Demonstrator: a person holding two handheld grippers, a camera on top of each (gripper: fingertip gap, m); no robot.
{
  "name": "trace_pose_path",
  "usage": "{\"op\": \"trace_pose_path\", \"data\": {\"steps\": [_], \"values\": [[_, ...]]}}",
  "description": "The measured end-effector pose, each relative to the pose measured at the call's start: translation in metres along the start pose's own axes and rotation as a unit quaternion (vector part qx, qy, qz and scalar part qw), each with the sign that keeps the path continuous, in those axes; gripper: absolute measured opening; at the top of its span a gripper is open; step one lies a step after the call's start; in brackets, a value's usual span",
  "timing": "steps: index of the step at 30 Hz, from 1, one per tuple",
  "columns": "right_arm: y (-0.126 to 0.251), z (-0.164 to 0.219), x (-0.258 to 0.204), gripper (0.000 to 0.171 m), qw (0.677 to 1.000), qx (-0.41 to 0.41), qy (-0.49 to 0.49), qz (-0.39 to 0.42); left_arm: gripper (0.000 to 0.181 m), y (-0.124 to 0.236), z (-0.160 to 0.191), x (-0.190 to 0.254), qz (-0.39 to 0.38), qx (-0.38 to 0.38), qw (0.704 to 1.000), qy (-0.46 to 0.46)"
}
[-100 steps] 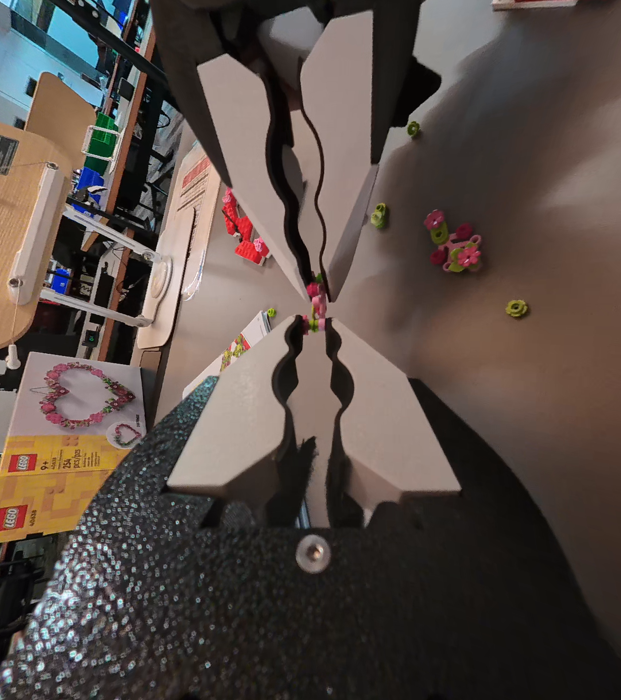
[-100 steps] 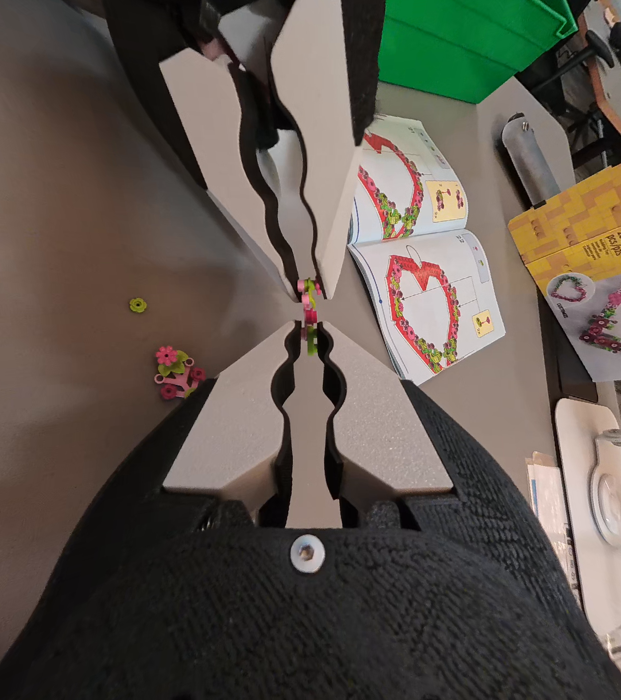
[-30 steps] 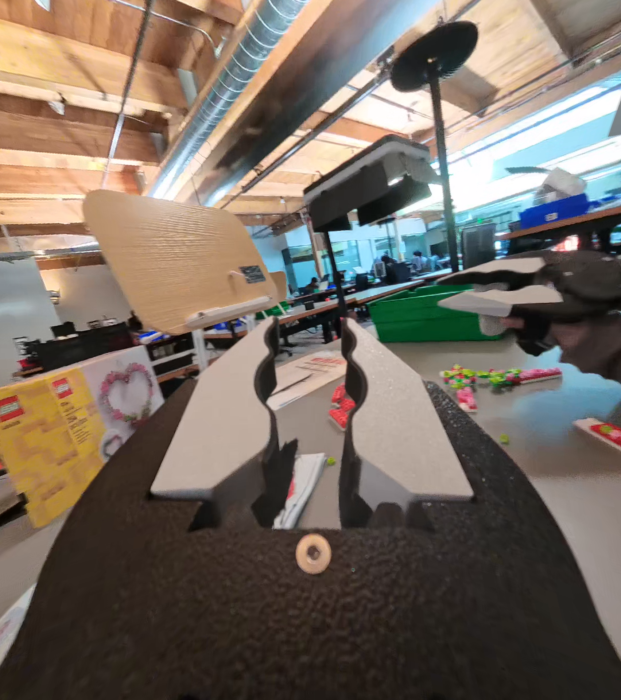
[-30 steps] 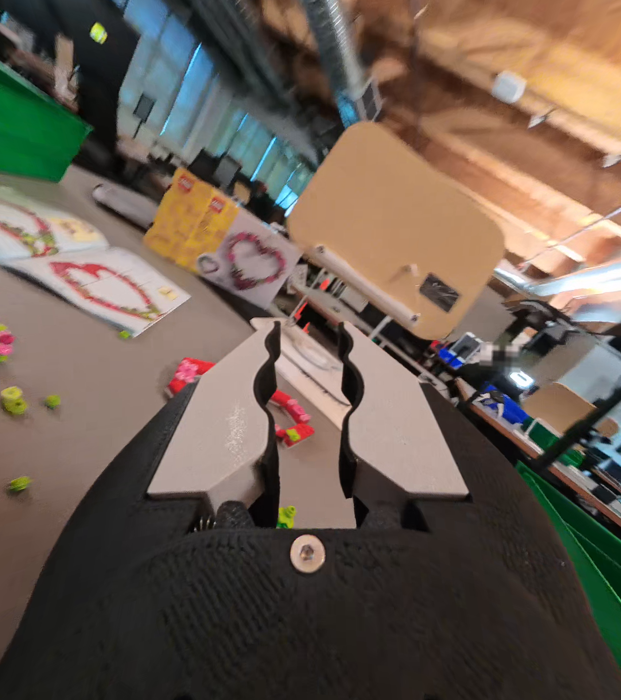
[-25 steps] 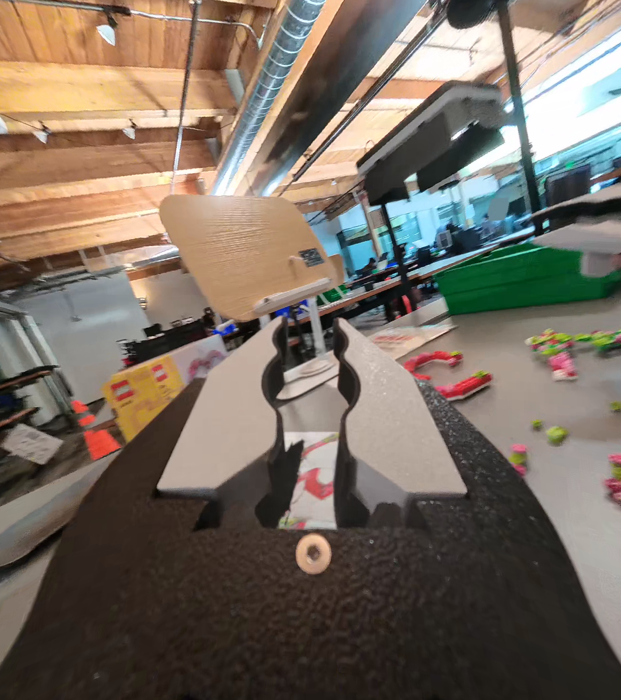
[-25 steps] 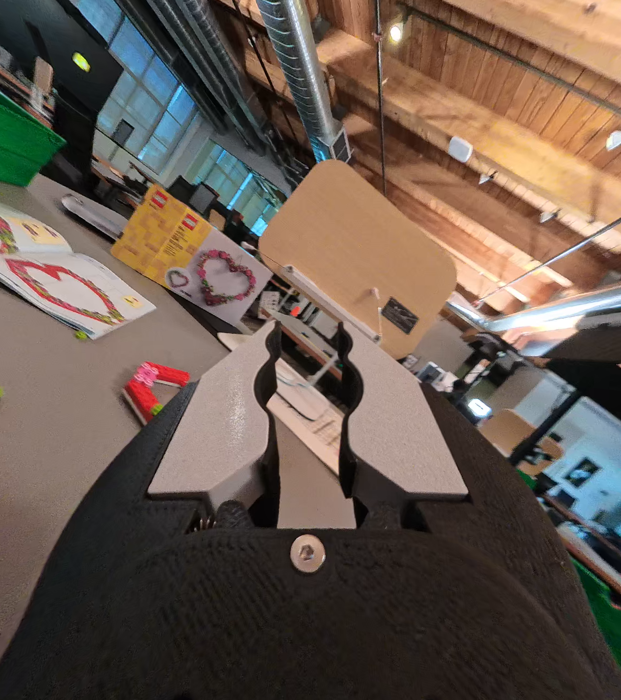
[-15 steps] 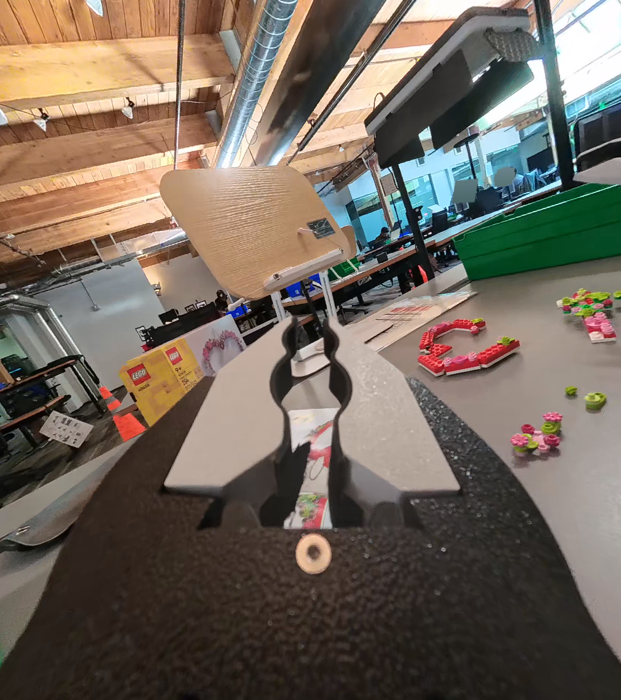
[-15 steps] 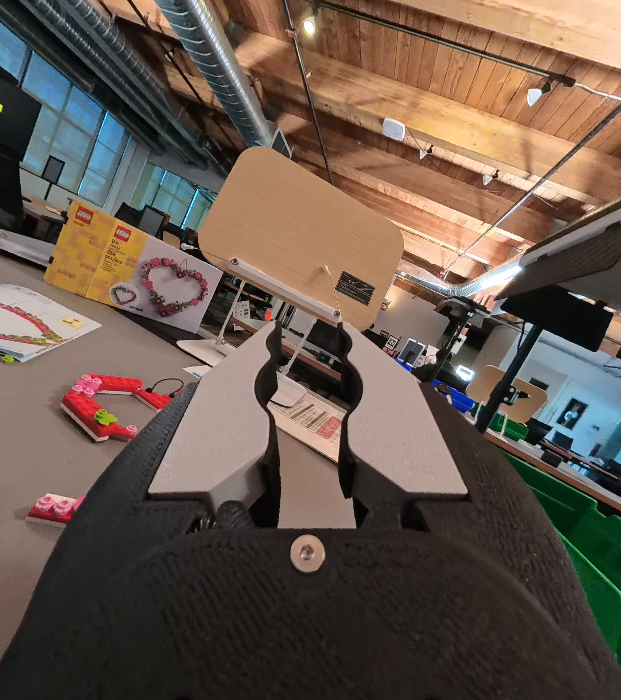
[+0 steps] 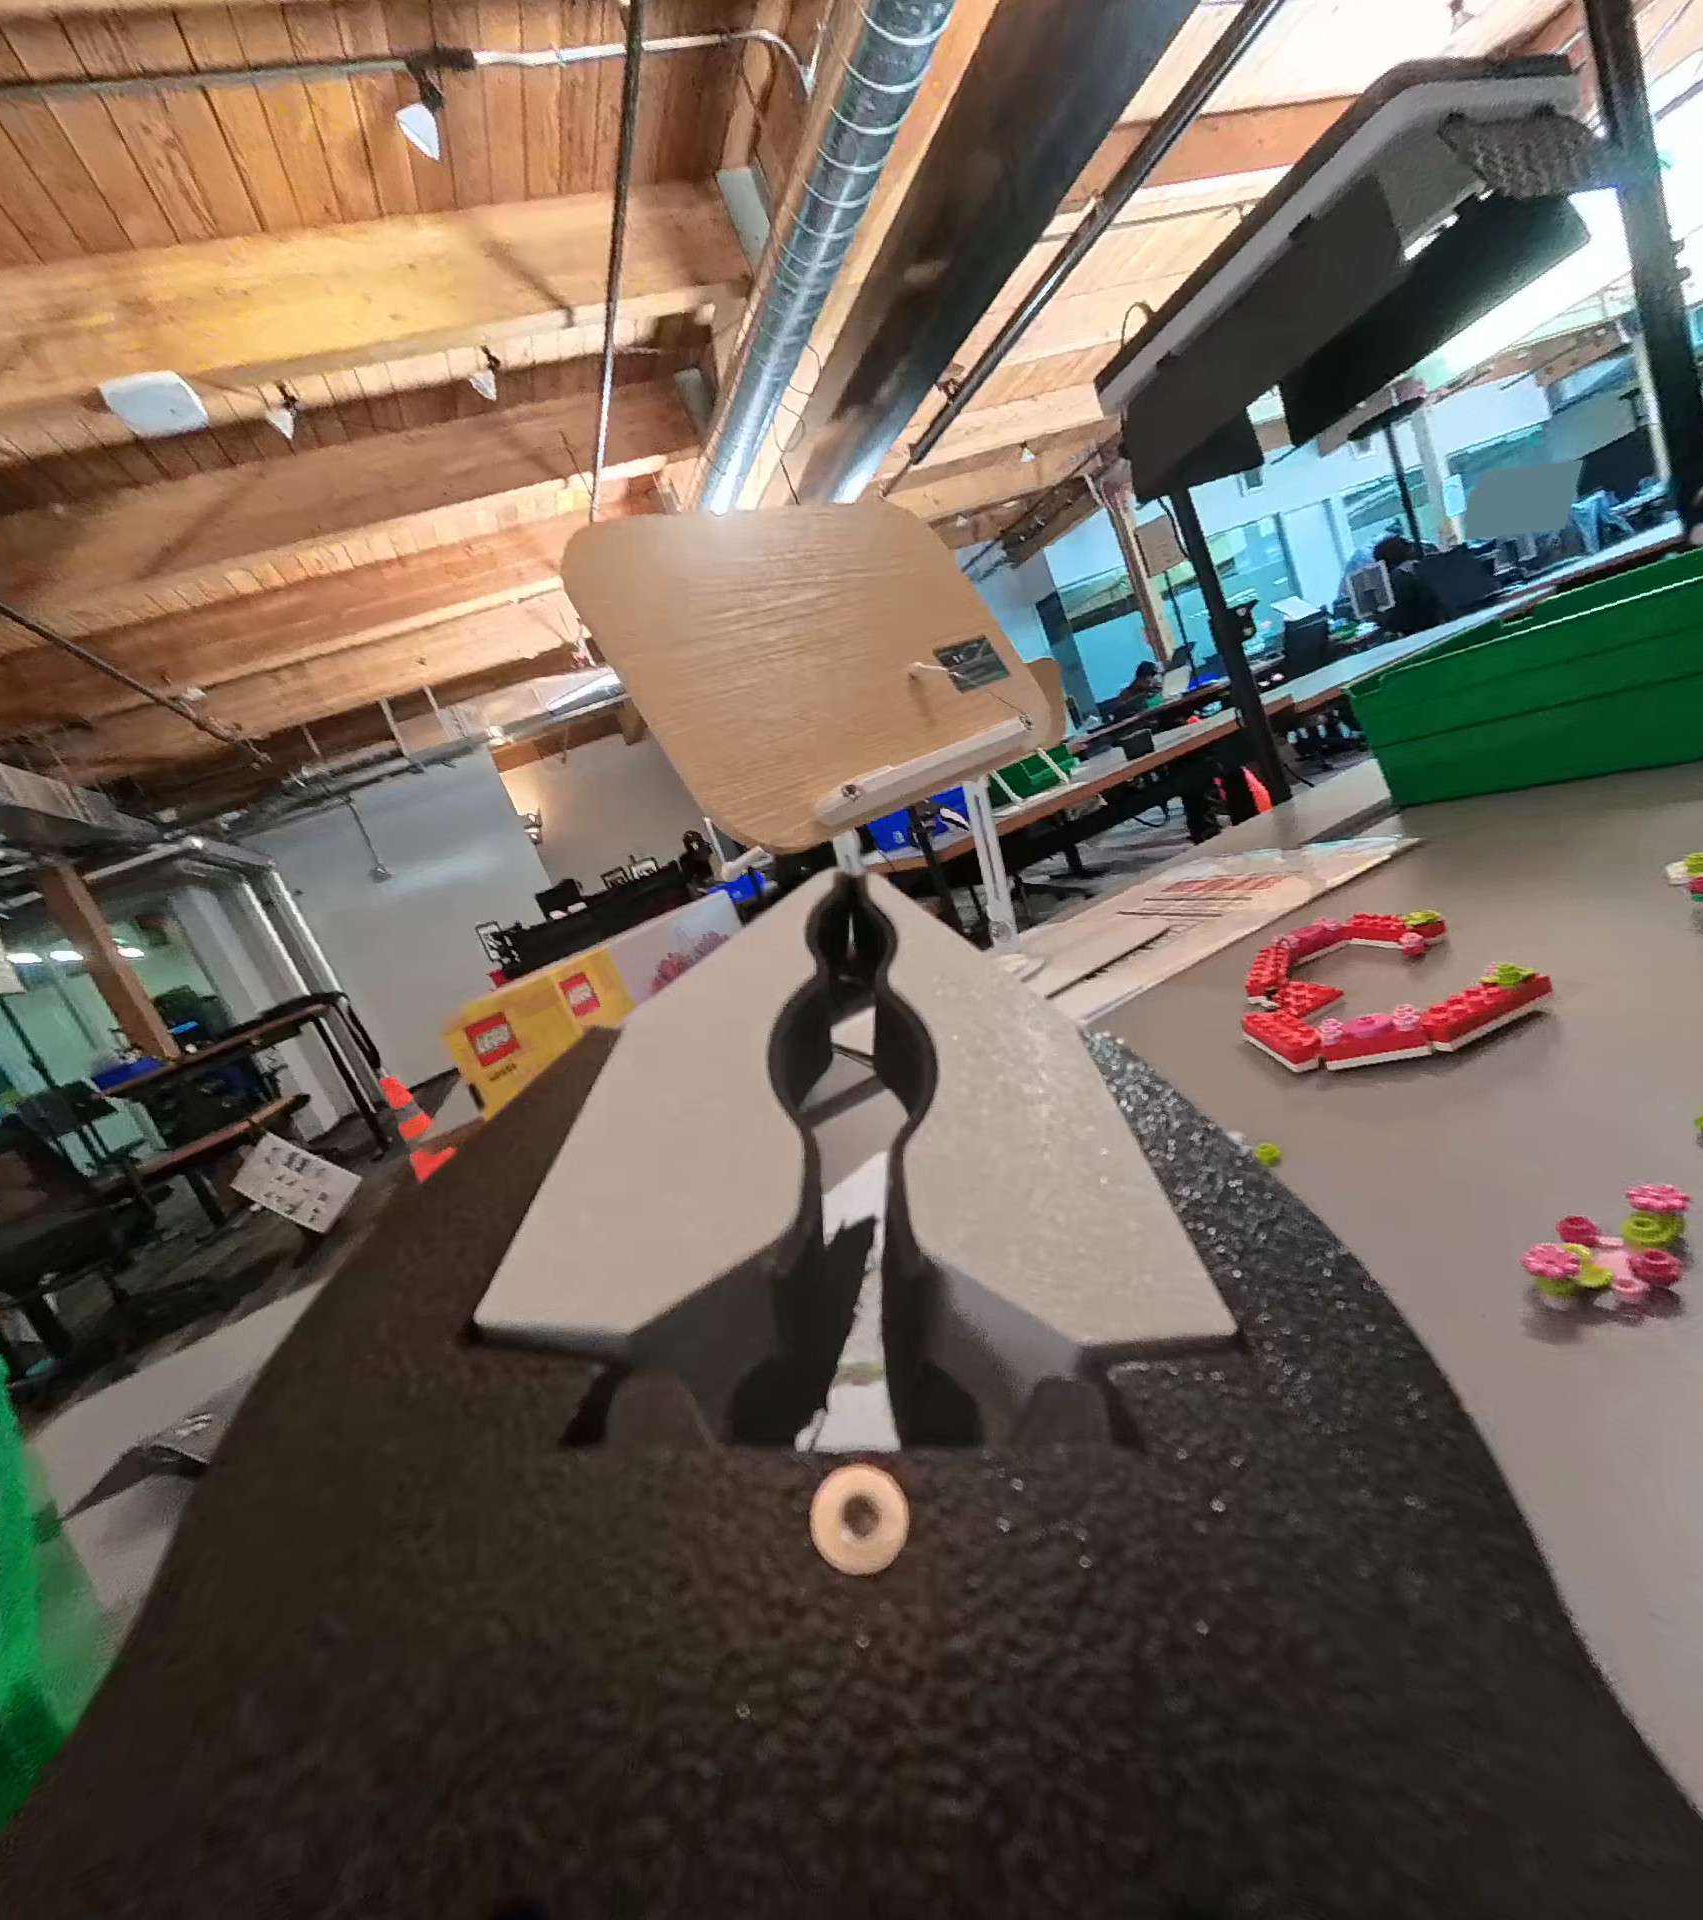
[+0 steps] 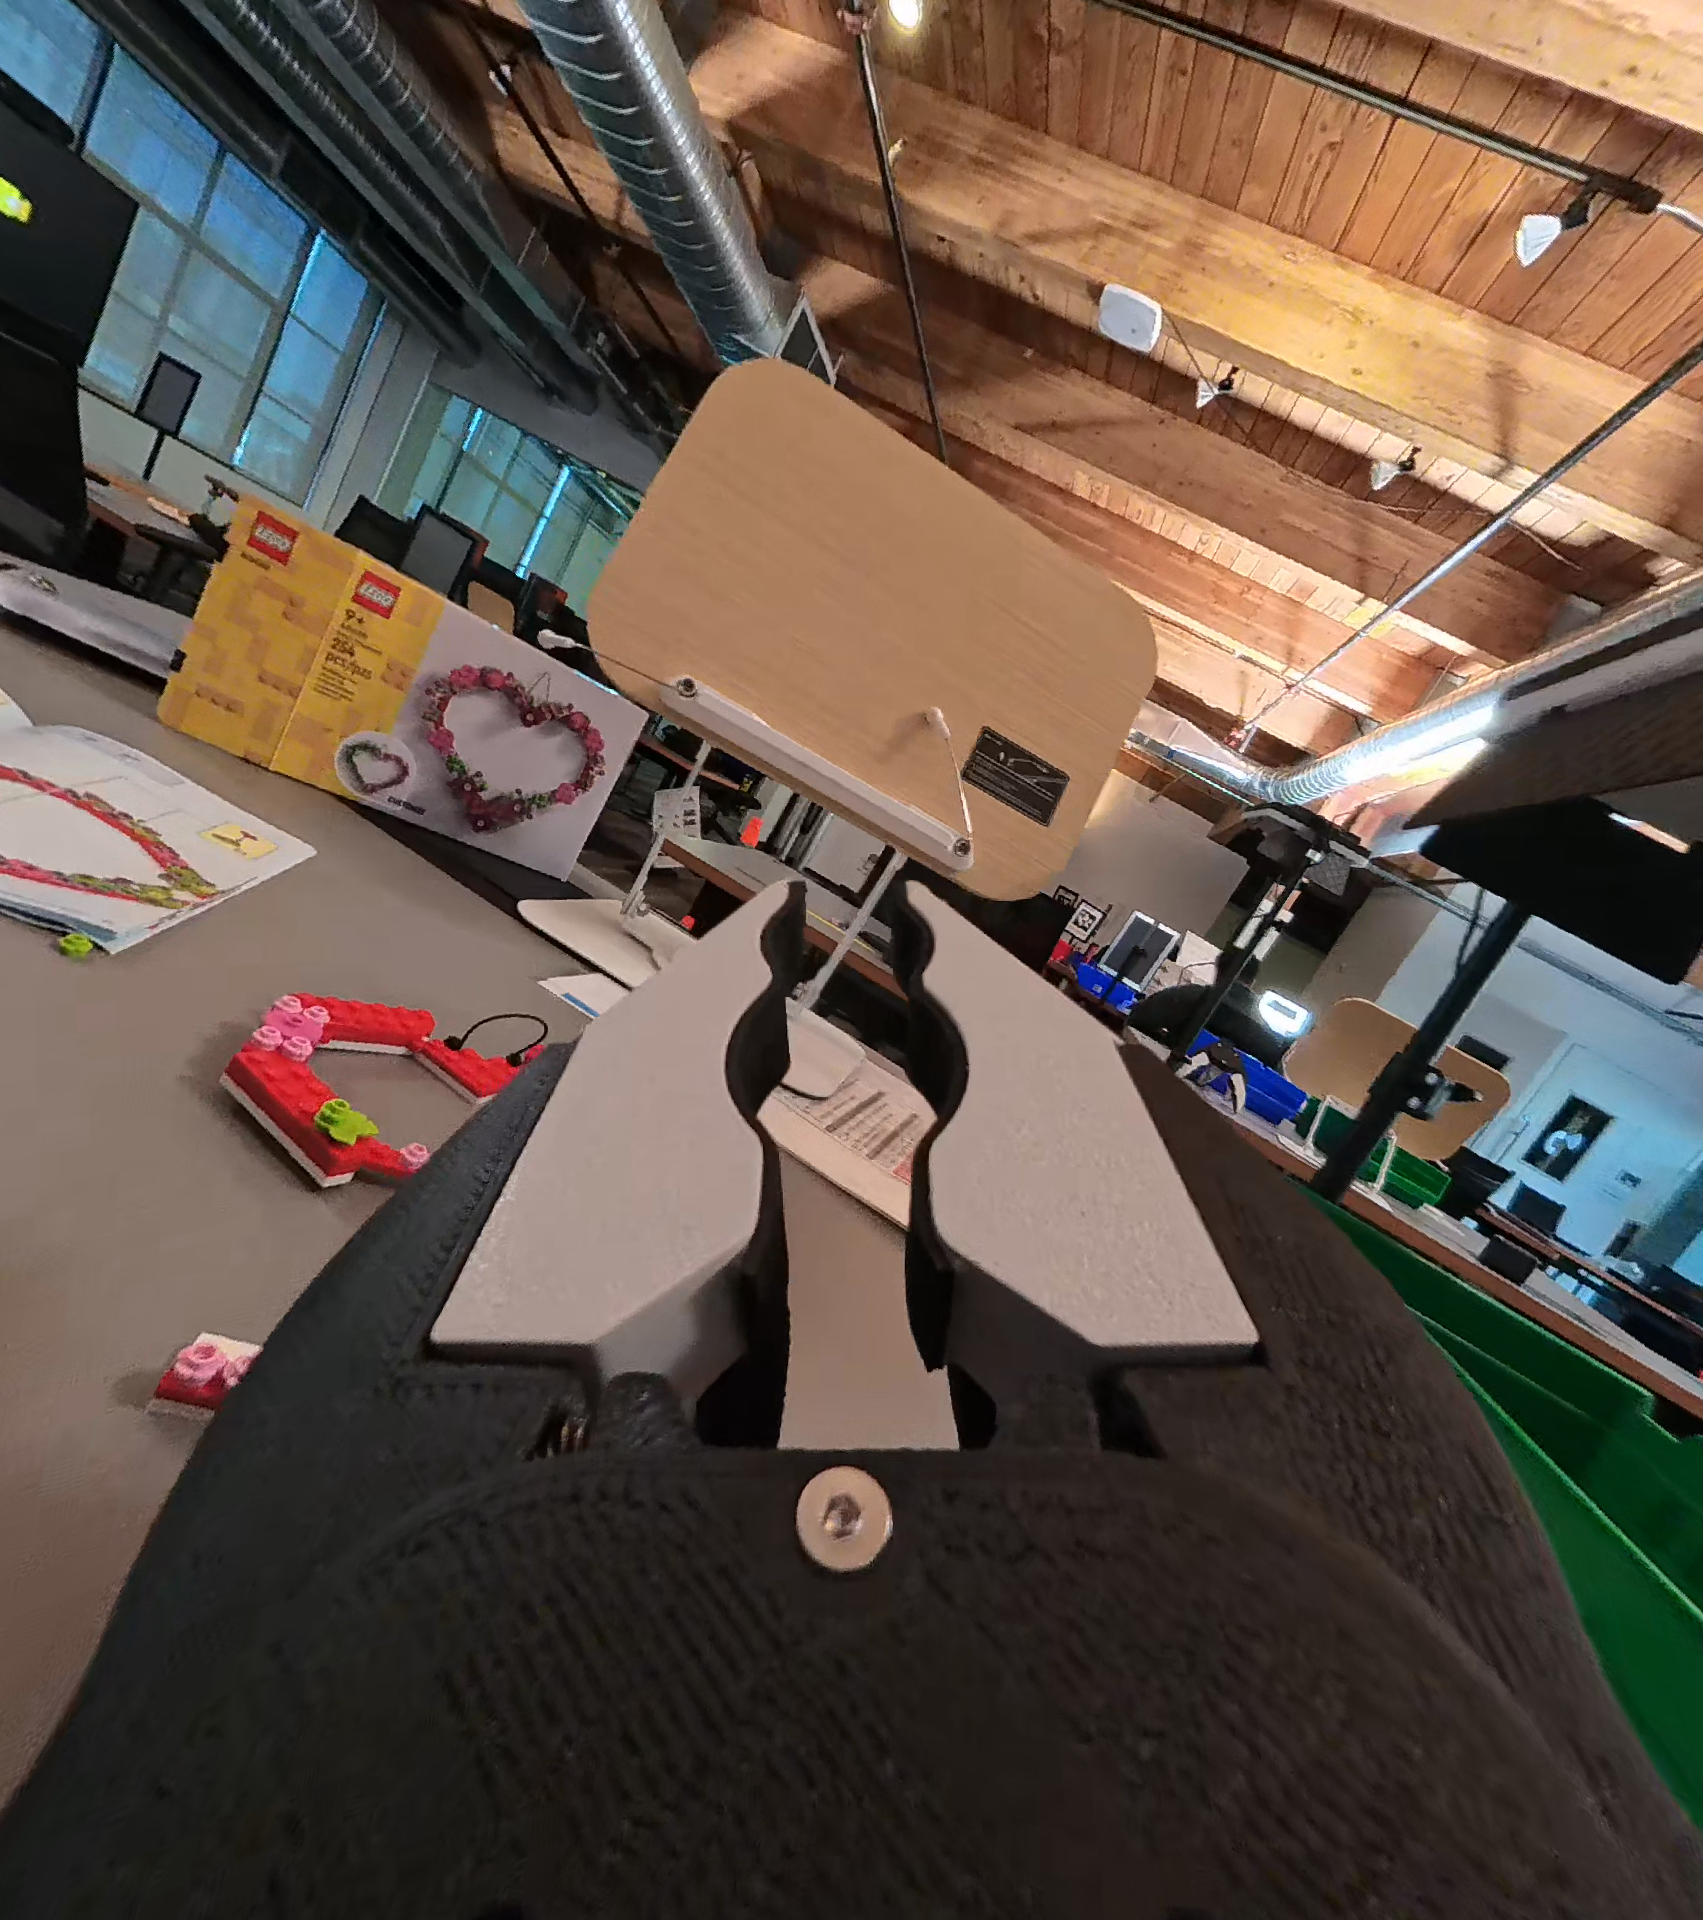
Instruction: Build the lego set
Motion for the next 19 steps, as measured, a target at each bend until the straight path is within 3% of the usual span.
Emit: {"op": "trace_pose_path", "data": {"steps": [6, 14, 19], "values": [[0.001, -0.004, -0.002, 0.006, 1.000, 0.003, 0.024, 0.015, 0.000, 0.001, -0.001, -0.004, -0.024, 0.000, 0.999, -0.039], [0.002, -0.008, -0.008, 0.006, 0.999, -0.001, 0.053, 0.003, 0.000, 0.003, 0.004, -0.011, -0.026, -0.001, 1.000, 0.008], [0.001, -0.006, -0.016, 0.007, 0.998, -0.006, 0.064, -0.015, 0.000, 0.002, 0.004, -0.007, -0.012, -0.002, 1.000, -0.013]]}}
Point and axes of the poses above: each gripper's, where its closed fingertips meet, y back along the fingers, z out of its underside, x = y × z across the jaws, the point moved 8 cm from there along y, back along the fingers, and after that the axes turned 15 degrees about -y, right-handed, at the moved point
